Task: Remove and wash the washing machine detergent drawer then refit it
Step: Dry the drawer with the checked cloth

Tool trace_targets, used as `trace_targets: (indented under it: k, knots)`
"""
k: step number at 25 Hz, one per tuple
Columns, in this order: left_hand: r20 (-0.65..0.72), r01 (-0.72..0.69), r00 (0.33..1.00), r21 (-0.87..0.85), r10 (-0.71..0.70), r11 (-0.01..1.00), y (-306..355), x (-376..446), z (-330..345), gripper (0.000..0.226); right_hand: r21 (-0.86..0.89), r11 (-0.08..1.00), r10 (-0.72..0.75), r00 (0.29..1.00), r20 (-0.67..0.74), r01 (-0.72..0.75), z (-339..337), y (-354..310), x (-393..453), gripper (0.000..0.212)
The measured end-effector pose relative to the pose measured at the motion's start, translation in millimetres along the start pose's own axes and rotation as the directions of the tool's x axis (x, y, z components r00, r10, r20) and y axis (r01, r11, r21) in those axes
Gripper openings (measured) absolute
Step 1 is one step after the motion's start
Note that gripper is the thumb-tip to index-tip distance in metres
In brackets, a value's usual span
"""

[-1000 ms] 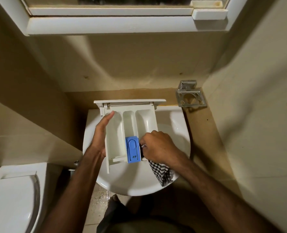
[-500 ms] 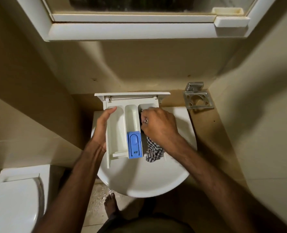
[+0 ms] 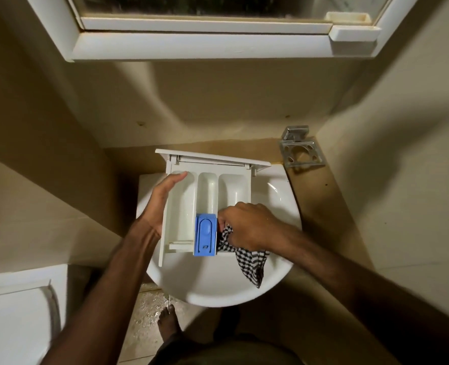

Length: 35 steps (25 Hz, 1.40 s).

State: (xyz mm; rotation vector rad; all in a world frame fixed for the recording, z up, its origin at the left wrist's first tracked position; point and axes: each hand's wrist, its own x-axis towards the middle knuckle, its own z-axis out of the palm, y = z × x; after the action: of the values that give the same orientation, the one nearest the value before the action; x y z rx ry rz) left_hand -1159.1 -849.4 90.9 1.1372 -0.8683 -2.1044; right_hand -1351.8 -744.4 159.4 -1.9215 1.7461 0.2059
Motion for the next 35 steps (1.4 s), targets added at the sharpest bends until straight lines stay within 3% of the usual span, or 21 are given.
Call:
trace_targets:
  k: [2, 5, 8, 10, 12, 15, 21, 24, 28, 33, 35]
  knots:
    - [-0.004, -0.013, 1.0, -0.009, 0.013, 1.0, -1.5, 2.0, -1.8, 0.036, -0.135, 0.99, -0.021, 0.946, -0.324, -0.025, 5.7, -3.8, -2.2, 0.031]
    - [0.01, -0.033, 0.999, -0.066, 0.033, 0.997, -3.9, 1.8, -2.4, 0.03, -0.24, 0.963, -0.062, 0.769, -0.636, -0.121, 3.8, -3.4, 5.4, 0.041]
    - [0.017, -0.028, 0.999, -0.107, 0.03, 0.994, -8.6, 1.5, 1.7, 0.036, -0.182, 0.97, -0.06, 0.57, -0.819, -0.16, -3.1, -6.7, 16.8, 0.029]
    - [0.013, -0.021, 1.0, -0.129, 0.023, 0.991, -9.9, 0.6, 4.8, 0.045, -0.167, 0.961, -0.036, 0.496, -0.867, -0.223, -11.1, -10.8, 18.9, 0.016]
    - [0.032, -0.037, 0.999, -0.125, 0.041, 0.992, -9.3, -1.8, 8.1, 0.041, -0.21, 0.938, -0.029, 0.542, -0.84, -0.275, -12.6, -13.3, 15.2, 0.016]
    - [-0.028, -0.119, 0.993, -0.036, 0.118, 0.992, -8.4, -3.9, 7.8, 0.024, -0.275, 0.937, -0.015, 0.763, -0.646, -0.215, 0.5, -12.2, 2.4, 0.022]
    - [-0.139, -0.132, 0.98, 0.083, 0.143, 0.988, -8.0, -1.5, 6.7, 0.044, -0.208, 0.977, -0.125, 0.915, -0.383, 0.046, 29.4, 3.0, -29.9, 0.025]
    - [-0.143, -0.126, 0.981, 0.044, 0.131, 0.991, -13.6, -1.4, 10.1, 0.039, -0.268, 0.963, -0.119, 0.914, -0.387, 0.012, 19.8, 9.7, -20.5, 0.03]
    - [-0.162, -0.108, 0.981, 0.022, 0.11, 0.994, -12.8, -3.7, 7.7, 0.034, -0.305, 0.937, -0.002, 0.868, -0.496, -0.172, 4.2, 12.1, 4.2, 0.029]
    - [-0.156, -0.131, 0.982, -0.124, 0.111, 0.984, -26.5, -11.8, 21.1, 0.033, -0.213, 0.937, 0.052, 0.711, -0.701, -0.278, -7.5, 0.7, 8.0, 0.033]
    - [-0.151, -0.166, 0.978, -0.138, 0.144, 0.976, -28.0, -12.9, 24.0, 0.03, -0.21, 0.953, 0.03, 0.761, -0.648, -0.217, -8.0, 3.9, 4.6, 0.035]
